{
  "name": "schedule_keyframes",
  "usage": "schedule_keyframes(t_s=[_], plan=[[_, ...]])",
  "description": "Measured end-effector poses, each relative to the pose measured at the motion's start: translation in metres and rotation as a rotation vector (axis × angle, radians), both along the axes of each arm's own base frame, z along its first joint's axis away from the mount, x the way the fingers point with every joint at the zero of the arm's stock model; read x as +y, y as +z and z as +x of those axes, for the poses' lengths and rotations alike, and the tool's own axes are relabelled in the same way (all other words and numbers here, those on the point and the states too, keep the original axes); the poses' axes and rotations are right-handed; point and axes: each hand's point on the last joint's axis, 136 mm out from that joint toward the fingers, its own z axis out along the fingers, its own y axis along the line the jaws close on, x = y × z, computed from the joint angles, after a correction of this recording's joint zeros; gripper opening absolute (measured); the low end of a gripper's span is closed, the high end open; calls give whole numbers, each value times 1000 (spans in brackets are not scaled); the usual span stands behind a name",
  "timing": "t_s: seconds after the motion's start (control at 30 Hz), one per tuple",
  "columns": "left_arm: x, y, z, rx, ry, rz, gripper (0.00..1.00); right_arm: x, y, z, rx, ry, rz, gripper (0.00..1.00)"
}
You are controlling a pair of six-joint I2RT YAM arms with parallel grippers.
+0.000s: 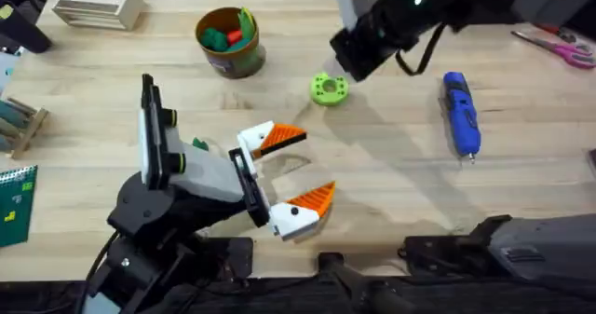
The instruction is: Pick up the gripper from the table and insert it into the empty holder that is missing its gripper. Then pick up a screw, insert it into the mounting hole, and use the screwdriver to tighten it. Finally, clean up the table by picking up the vegetable and placing it into the bucket.
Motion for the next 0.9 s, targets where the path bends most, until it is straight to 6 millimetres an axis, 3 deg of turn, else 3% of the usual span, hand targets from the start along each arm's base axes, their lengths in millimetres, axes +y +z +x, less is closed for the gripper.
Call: schedule_keyframes(t_s=[0.33, 0.37, 0.63, 0.9], plan=[[0, 0, 0, 0, 0, 0, 987, 33, 53, -31, 22, 110, 26, 7], [0, 0, 0, 0, 0, 0, 987, 45, 56, -39, 62, 141, 16, 7], [0, 0, 0, 0, 0, 0, 987, 83, 38, -67, 153, 252, -1, 7], [0, 0, 0, 0, 0, 0, 987, 102, 40, -93, 191, 314, 29, 7]])
